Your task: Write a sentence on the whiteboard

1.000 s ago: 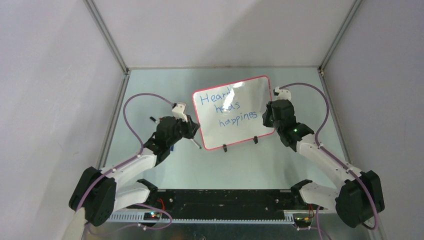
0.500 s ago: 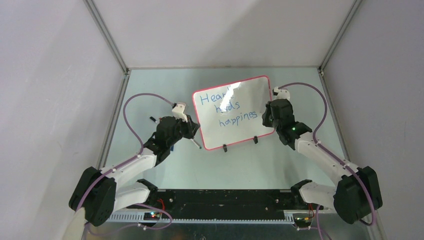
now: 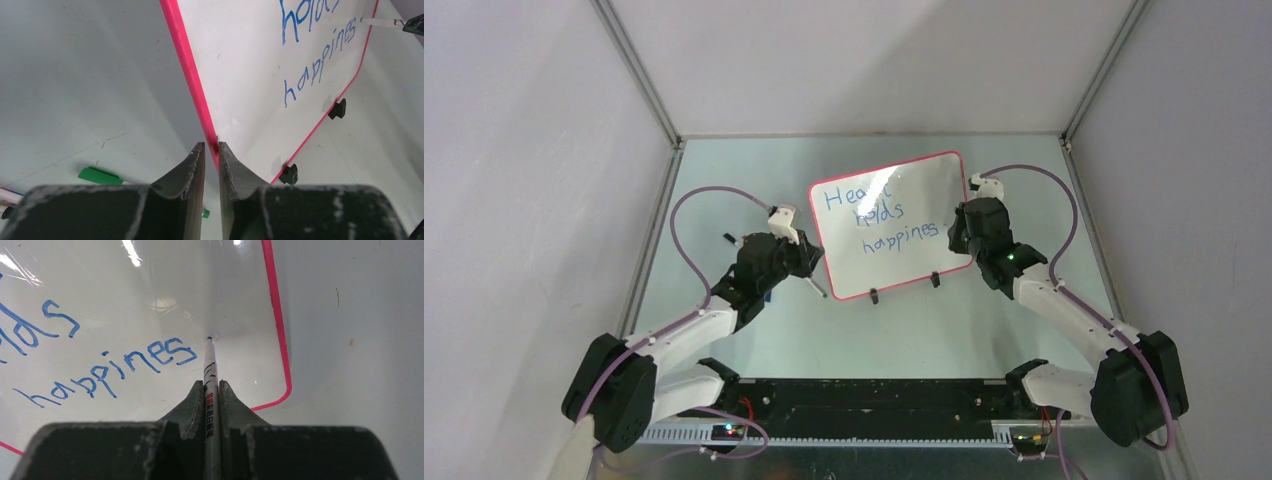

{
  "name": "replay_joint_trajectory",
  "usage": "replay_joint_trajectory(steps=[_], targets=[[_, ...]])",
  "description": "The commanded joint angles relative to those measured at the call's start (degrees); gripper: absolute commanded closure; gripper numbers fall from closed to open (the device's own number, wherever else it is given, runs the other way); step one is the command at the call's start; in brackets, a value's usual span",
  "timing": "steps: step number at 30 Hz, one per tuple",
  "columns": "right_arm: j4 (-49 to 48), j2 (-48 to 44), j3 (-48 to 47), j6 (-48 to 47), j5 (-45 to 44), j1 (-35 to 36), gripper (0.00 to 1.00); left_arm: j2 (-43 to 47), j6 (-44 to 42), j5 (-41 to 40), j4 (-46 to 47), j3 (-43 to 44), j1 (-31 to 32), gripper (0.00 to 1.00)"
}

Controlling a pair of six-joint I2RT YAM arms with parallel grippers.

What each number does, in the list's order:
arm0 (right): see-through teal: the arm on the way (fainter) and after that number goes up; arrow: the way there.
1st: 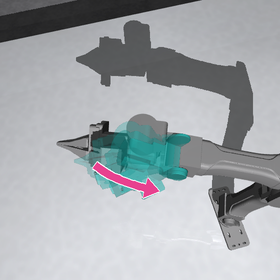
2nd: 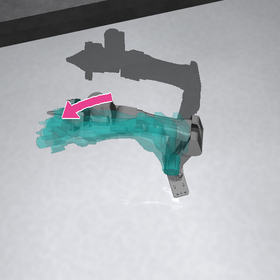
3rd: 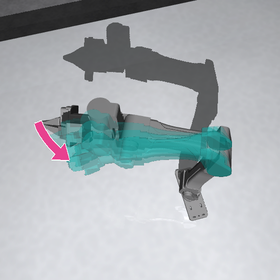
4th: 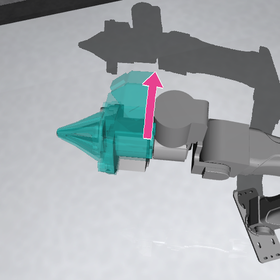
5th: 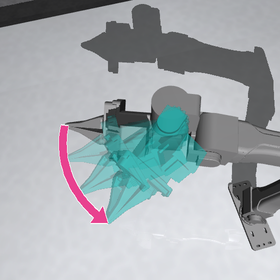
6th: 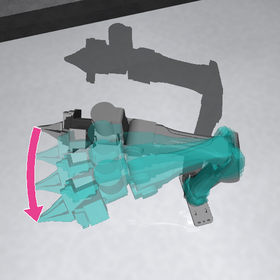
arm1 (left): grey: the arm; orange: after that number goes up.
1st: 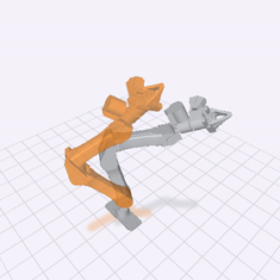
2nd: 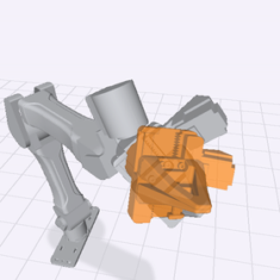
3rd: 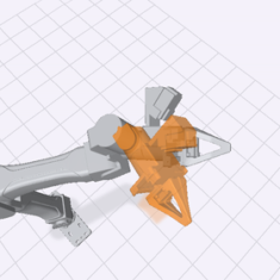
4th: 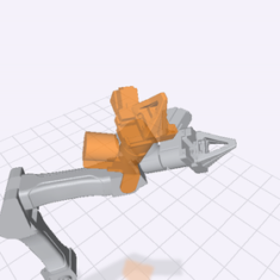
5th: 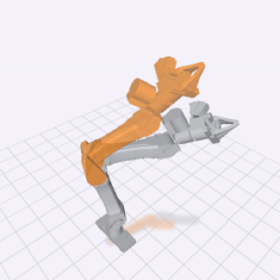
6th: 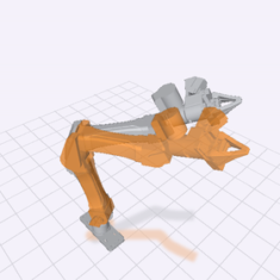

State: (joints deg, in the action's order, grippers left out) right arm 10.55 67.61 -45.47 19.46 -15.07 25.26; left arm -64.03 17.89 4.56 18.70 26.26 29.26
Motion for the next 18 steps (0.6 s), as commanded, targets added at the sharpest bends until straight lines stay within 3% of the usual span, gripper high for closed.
replay_joint_trajectory(steps=[1, 18], targets=[[-2.3, 0.4, -2.5, 0.4, -0.9, -0.4, 1.00, 1.3, -1.7, -1.3, 0.6, 0.3, 0.3, 0.79], [-3.6, 0.6, -3.5, -0.1, 1.1, -0.5, 1.00, 1.4, -1.7, -1.4, 0.6, 0.4, 0.3, 0.79]])
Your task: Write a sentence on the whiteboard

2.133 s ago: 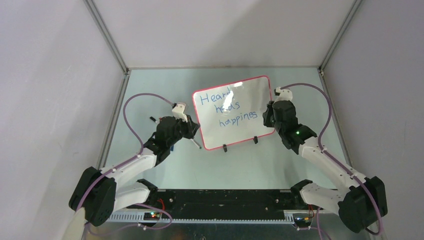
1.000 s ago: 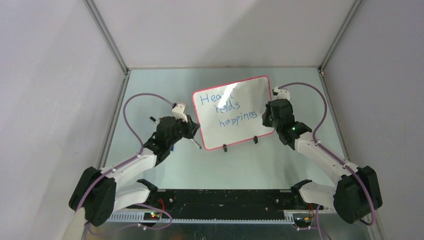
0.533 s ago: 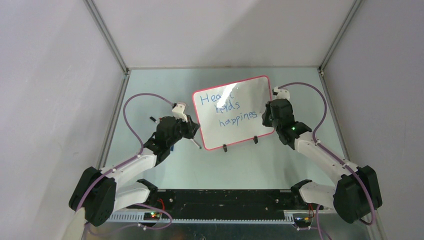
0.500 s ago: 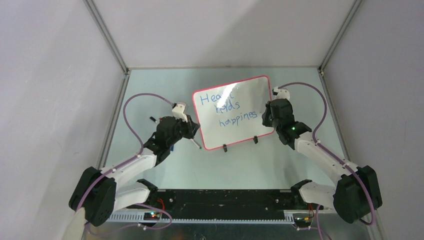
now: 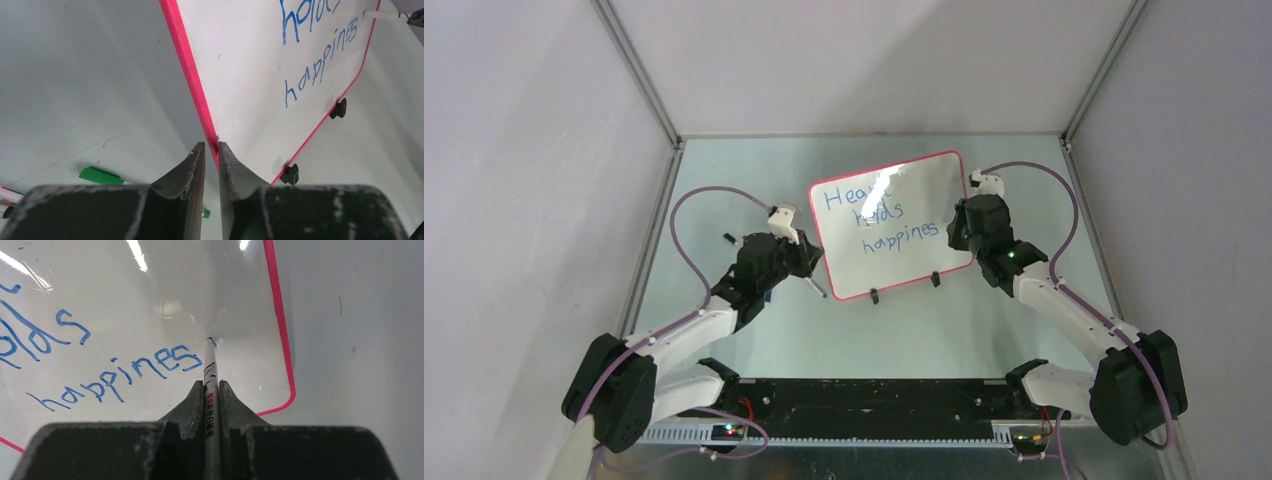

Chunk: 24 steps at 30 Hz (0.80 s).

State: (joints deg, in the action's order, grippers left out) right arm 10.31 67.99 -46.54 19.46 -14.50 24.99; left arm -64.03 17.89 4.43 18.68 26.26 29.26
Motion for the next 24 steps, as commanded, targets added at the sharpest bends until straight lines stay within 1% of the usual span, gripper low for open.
replay_joint_trajectory(steps=[1, 13, 24], targets=[[-3.4, 0.2, -2.5, -0.1, 0.8, -0.2, 1.00, 1.4, -1.8, -1.3, 0.6, 0.4, 0.3, 0.79], [-3.0, 1.0, -2.5, -0.5, 4.7, -0.2, 1.00, 1.4, -1.9, -1.5, 0.4, 0.4, 0.3, 0.79], [0.3, 0.3, -2.5, -0.1, 4.1, -0.2, 1.00, 1.9, -1.9, -1.5, 0.2, 0.3, 0.3, 0.79]])
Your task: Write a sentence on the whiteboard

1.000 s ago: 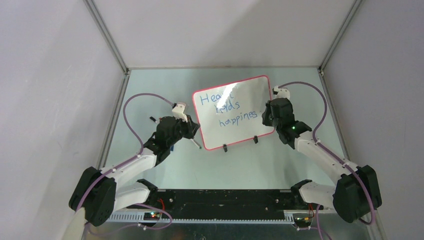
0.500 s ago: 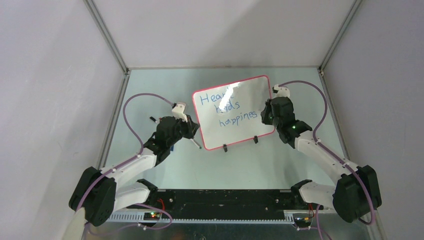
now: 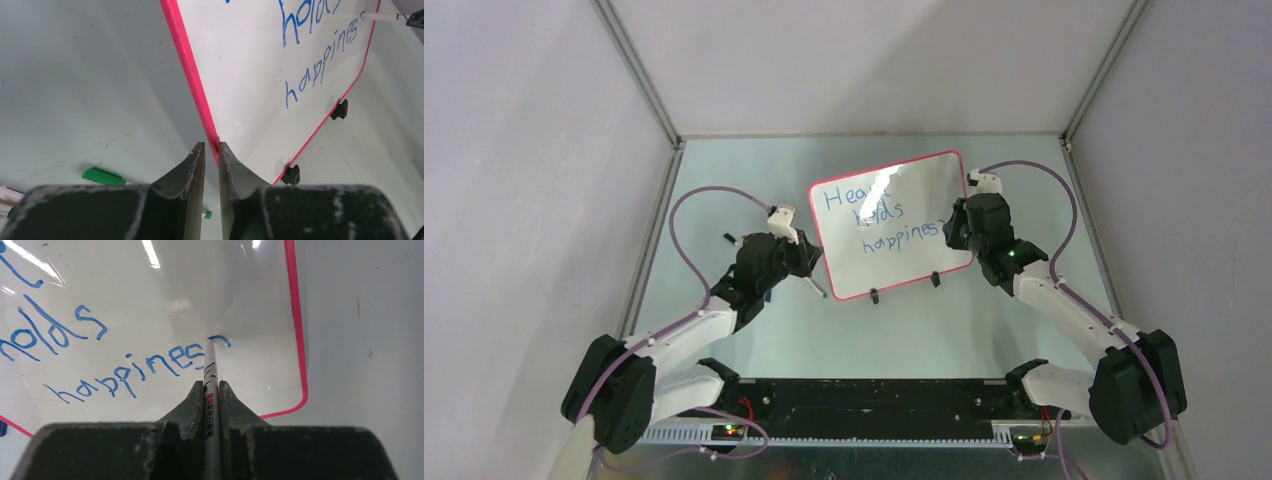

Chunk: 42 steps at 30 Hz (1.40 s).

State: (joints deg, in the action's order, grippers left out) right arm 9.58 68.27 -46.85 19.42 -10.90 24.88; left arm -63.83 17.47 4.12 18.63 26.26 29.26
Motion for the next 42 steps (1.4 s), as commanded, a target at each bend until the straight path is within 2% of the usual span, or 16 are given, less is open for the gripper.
replay_joint_trajectory(steps=[1, 29, 42], targets=[[1.4, 0.1, -2.1, 0.0, 0.4, -0.1, 1.00, 1.7, -1.5, -1.3, 0.3, 0.3, 0.3, 0.79], [4.0, -0.7, -1.5, 0.5, -5.4, 0.0, 1.00, 1.4, -1.4, -1.0, 0.4, 0.3, 0.3, 0.79], [5.3, -0.5, -0.8, 0.7, -4.0, 0.0, 1.00, 1.6, -1.4, -1.1, 0.4, 0.2, 0.3, 0.79]])
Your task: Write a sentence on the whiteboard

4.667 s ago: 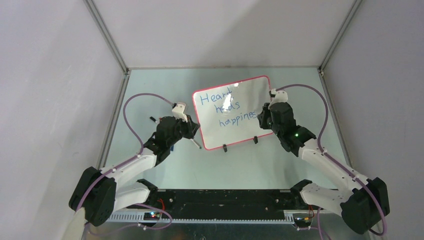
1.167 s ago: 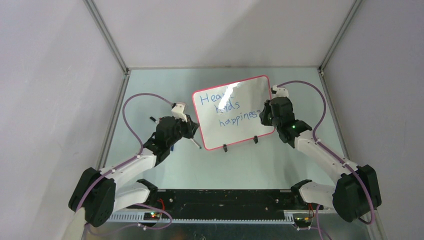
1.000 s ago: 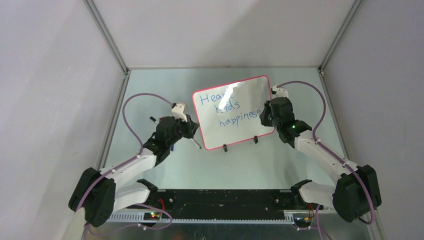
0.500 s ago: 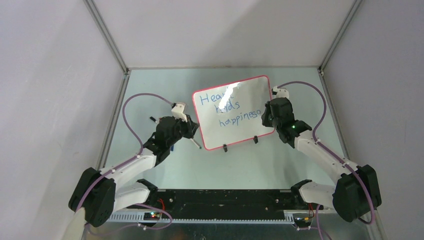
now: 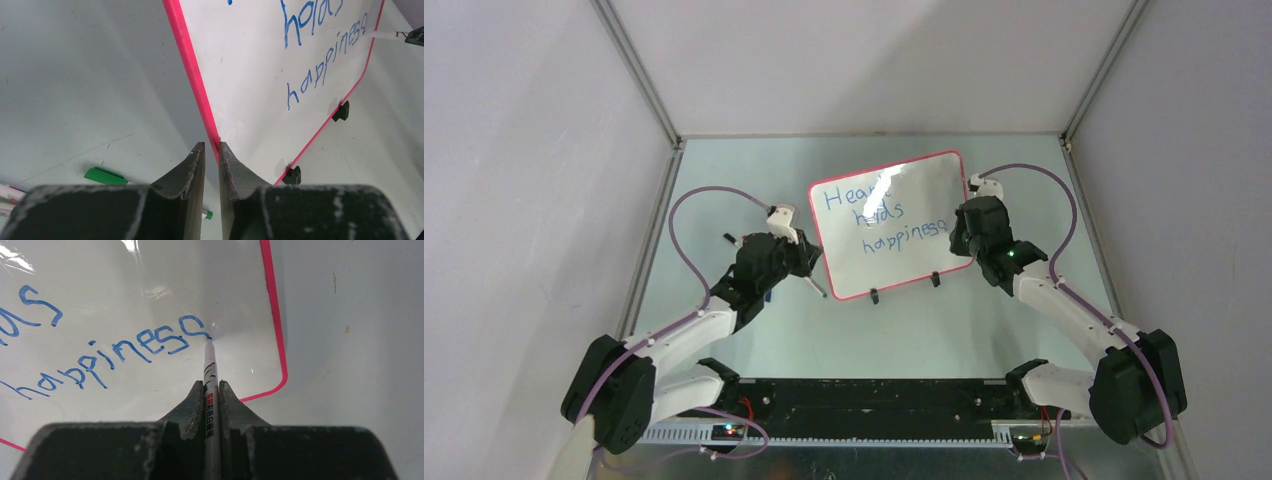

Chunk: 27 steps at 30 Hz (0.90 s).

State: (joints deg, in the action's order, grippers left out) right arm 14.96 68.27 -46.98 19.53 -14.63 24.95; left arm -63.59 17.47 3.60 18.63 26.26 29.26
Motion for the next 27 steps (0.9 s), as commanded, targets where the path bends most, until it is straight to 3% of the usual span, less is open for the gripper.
replay_joint_trajectory(steps=[1, 20, 27], targets=[[-0.2, -0.8, -0.3, 0.7, 0.0, -0.1, 1.00, 1.4, -1.4, -0.6, 0.4, 0.2, 0.3, 0.79], [-0.5, -0.3, 0.0, 0.2, 2.6, 1.5, 1.00, 1.5, -1.5, -0.8, 0.3, 0.2, 0.3, 0.79], [1.4, -6.1, 0.0, 0.7, 2.0, 1.7, 1.00, 1.9, -1.6, -1.4, 0.1, 0.1, 0.3, 0.79]])
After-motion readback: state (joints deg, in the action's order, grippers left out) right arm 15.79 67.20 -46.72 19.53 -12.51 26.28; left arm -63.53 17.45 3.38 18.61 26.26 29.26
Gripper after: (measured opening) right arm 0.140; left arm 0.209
